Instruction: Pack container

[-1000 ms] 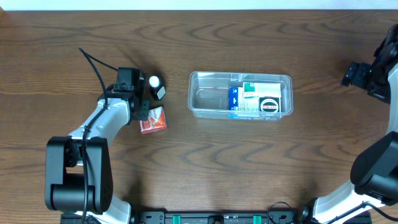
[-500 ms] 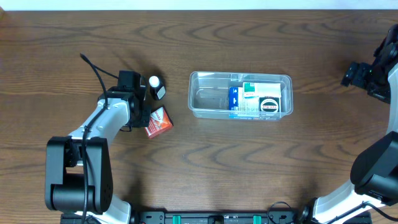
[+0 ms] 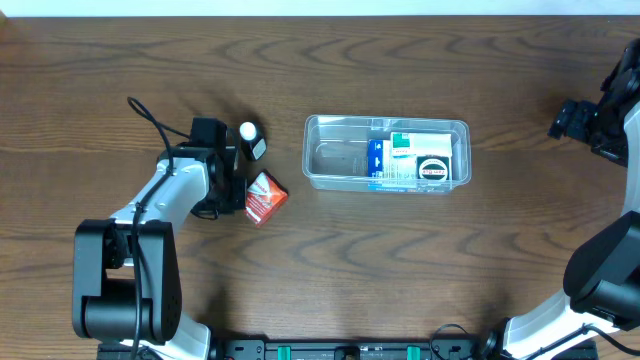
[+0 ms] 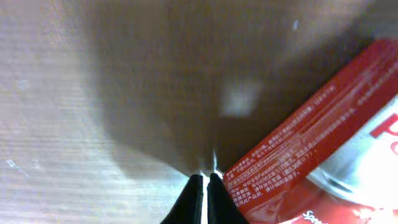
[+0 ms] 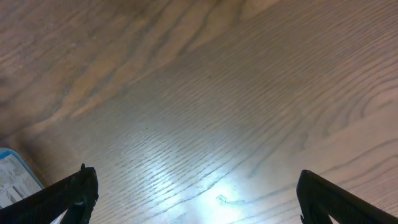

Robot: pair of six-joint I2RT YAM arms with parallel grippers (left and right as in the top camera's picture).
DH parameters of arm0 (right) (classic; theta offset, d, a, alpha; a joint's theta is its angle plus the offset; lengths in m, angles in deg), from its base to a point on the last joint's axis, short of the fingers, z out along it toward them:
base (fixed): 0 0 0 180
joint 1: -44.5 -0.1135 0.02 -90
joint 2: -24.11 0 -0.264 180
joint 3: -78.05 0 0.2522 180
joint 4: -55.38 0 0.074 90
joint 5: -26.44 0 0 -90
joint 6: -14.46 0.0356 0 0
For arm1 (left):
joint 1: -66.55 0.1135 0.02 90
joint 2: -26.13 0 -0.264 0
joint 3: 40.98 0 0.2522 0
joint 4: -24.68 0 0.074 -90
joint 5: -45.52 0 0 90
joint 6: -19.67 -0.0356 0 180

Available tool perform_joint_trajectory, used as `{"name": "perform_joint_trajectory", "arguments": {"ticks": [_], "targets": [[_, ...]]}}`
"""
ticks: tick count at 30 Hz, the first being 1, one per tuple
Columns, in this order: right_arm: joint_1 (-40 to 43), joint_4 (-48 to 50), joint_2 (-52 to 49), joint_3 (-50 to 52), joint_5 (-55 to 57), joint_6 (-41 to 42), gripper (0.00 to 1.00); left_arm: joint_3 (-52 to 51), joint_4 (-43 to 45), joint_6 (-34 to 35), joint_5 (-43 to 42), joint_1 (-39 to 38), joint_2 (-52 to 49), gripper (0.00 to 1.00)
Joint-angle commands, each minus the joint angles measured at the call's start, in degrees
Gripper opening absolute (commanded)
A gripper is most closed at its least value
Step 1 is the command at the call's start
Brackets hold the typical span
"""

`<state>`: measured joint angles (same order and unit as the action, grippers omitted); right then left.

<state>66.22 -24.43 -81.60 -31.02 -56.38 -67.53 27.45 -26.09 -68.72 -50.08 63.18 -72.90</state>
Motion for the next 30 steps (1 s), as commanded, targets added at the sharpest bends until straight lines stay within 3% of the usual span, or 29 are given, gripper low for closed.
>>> {"name": "perform_joint_trajectory", "arguments": {"ticks": [1,9,17,23,30], "targets": [[0.5,0.0,0.1,-1.0,0.3,-0.8,0.99,0.7,-1.8,3.5,-1.6,0.3,-0.2,0.06],[0.5,0.0,0.1,-1.0,0.3,-0.8,0.99,0.7,-4.3,3.5,-10.0,0.3,-0.2,0.06],[0.5,0.0,0.1,-1.0,0.3,-0.8,0.99,0.7,-5.2,3.5,-10.3,0.3,1.4,0.06],[0.5,0.0,0.1,-1.0,0.3,-0.8,0.99,0.7,-5.9,7.9,-2.5,0.5,9.3,0.06],[0.5,0.0,0.1,-1.0,0.3,-0.8,0.99,0.7,-5.8,11.4,-5.6,0.4,20.3,0.07]]}}
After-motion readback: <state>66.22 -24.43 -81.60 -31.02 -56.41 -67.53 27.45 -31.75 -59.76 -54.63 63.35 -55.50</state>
